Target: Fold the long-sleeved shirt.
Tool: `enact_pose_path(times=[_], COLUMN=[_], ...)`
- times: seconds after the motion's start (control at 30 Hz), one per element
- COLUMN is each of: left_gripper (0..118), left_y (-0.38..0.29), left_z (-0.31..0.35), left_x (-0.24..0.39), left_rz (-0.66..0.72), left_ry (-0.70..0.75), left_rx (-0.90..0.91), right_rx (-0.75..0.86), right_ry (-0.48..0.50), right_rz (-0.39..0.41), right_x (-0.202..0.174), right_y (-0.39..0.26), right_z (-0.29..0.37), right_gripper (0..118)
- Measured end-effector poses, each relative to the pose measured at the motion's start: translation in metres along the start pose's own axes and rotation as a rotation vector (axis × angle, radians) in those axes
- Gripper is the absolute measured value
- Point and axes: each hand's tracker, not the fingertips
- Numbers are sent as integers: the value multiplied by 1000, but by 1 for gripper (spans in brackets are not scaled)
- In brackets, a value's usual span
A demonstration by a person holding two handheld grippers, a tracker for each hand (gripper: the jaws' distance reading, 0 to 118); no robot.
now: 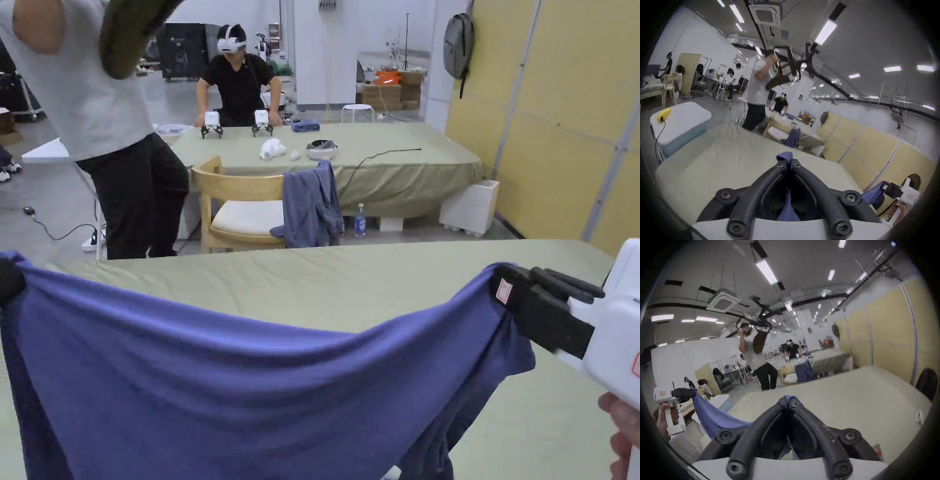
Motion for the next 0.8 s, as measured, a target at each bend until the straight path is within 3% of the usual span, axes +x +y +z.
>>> enact_pose_path(times=[0.3,0.53,0.67,0.73,0.8], left_gripper=[1,1,1,1,1], left_y=[125,213,247,261,273], left_z=[-45,-97,-133,-151,-171], left_x=[39,55,75,83,87], left_rz=[-52,-38,-140,-124,-118], left_ry=[-42,-30,-16,-11,12], left_rx=[129,210,241,242,237], right_rx=[19,14,3,-12,-28], right_ry=[-57,-115,-115,-131,-182], right_rz=[192,252,254,271,271], right_x=[-21,-28,-33,-34,-32], right_y=[165,272,324,344,361], right_z=[-64,-115,-148,-167,-186], right_gripper=[4,4,4,4,4])
